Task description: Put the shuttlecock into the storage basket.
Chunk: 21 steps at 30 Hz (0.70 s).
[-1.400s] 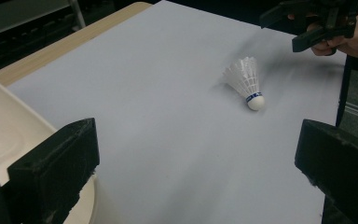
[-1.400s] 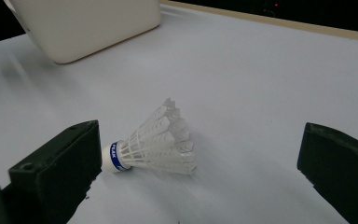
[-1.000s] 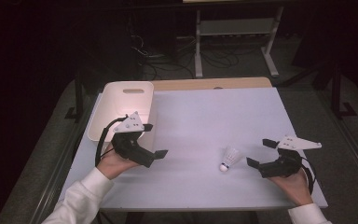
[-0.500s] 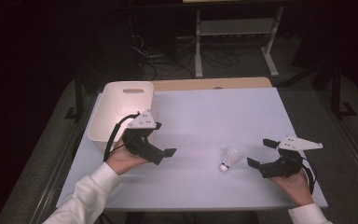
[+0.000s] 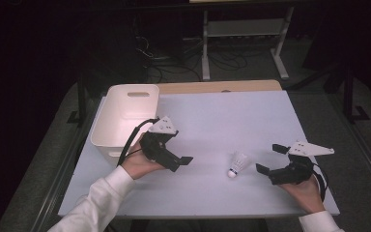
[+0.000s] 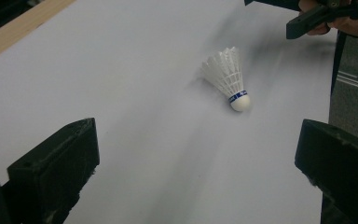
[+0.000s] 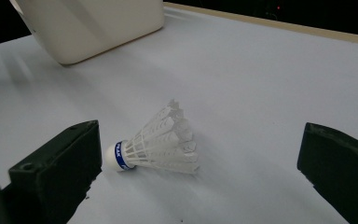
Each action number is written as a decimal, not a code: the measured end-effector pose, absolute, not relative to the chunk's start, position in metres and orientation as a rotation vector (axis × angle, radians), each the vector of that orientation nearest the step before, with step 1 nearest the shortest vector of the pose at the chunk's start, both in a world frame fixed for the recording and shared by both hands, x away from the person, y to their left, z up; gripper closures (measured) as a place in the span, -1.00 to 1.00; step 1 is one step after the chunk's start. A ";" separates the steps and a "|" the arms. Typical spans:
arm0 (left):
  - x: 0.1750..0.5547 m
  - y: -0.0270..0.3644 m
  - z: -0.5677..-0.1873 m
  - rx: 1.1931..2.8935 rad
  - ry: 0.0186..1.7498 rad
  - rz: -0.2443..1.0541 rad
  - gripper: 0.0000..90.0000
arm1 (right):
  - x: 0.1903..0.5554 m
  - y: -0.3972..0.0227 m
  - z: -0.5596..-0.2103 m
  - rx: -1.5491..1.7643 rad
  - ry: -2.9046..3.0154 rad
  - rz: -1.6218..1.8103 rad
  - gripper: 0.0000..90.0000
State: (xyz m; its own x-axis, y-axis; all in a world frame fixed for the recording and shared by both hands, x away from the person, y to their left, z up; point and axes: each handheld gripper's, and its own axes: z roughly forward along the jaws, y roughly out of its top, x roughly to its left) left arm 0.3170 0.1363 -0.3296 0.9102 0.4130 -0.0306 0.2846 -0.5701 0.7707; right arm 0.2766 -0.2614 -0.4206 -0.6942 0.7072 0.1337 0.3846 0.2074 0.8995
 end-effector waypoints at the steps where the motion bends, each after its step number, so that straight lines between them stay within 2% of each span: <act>1: 0.318 0.133 -0.332 2.227 0.489 0.184 -1.00 | 0.276 -0.261 -0.420 1.028 2.181 1.482 -1.00; 21: 0.323 0.099 -0.350 2.284 0.484 0.110 -1.00 | 0.275 -0.260 -0.420 1.013 2.184 1.495 -1.00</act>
